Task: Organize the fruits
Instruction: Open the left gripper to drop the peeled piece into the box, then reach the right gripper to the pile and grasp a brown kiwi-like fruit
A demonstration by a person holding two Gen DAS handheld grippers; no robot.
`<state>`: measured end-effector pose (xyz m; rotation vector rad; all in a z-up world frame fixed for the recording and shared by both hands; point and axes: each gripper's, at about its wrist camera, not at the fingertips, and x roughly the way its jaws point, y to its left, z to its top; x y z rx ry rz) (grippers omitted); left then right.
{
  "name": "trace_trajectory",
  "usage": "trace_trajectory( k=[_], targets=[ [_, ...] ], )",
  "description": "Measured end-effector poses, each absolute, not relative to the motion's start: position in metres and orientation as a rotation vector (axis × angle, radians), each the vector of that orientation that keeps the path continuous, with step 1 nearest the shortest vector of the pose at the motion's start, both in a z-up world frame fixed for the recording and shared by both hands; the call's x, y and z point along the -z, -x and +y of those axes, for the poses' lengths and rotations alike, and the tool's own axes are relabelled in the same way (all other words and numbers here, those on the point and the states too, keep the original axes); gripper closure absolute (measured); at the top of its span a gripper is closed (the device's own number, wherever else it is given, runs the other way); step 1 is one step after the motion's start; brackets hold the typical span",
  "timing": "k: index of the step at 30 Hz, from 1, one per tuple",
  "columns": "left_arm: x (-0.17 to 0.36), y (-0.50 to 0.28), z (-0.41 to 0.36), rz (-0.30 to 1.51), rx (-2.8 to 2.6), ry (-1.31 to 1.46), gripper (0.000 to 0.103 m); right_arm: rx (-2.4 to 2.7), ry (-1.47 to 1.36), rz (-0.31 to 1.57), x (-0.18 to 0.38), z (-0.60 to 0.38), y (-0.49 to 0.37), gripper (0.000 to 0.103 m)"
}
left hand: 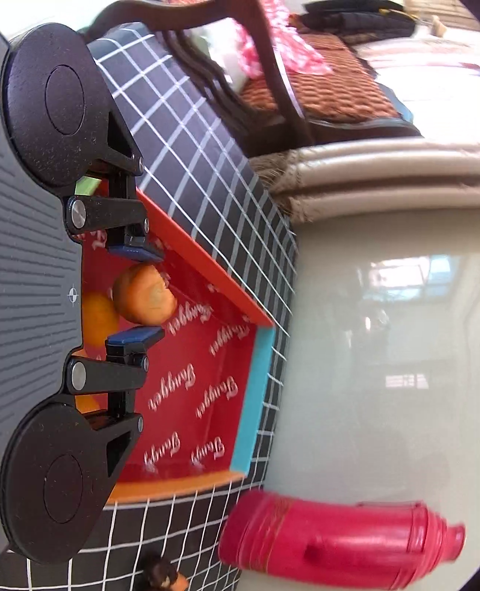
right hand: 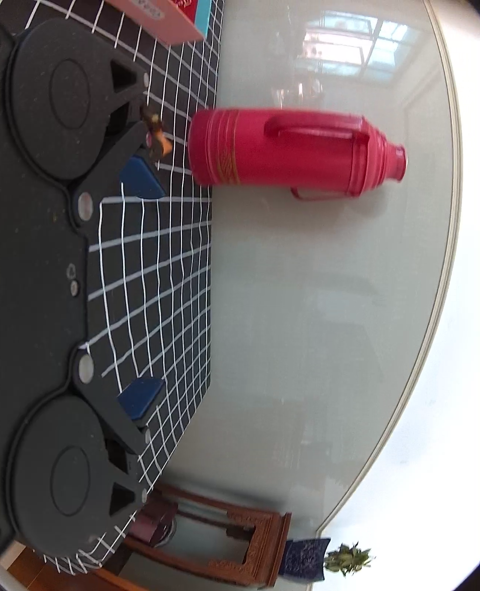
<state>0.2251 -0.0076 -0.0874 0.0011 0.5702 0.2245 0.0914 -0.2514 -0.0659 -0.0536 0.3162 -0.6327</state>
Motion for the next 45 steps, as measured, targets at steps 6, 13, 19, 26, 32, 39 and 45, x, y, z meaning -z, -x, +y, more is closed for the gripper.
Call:
trace_trajectory(
  k=[6,13,19,26,32,39,45],
  targets=[
    [0.090,-0.224,0.006,0.592,-0.175,0.058,0.041,0.566,0.071,0.334,0.071,-0.226,-0.108,0.006],
    [0.077,-0.205,0.013,0.568,-0.121,0.080,0.027,0.508,0.070,0.351,0.075,-0.208,-0.125,0.006],
    [0.061,-0.183,0.021,0.508,-0.162,0.054,0.006,0.466,0.033,0.375,0.079,-0.199,-0.138,0.006],
    [0.065,-0.172,0.040,0.492,-0.195,0.038,0.005,0.406,0.015,0.412,0.087,-0.186,-0.156,0.010],
    [0.075,-0.171,0.058,0.491,-0.235,0.037,0.004,0.381,-0.017,0.454,0.092,-0.183,-0.171,0.021],
    [0.077,-0.173,0.085,0.478,-0.321,0.081,0.000,0.337,-0.123,0.520,0.099,-0.195,-0.191,0.045],
    [0.080,-0.175,0.102,0.481,-0.358,0.143,0.000,0.352,-0.225,0.580,0.106,-0.210,-0.211,0.053]
  ],
)
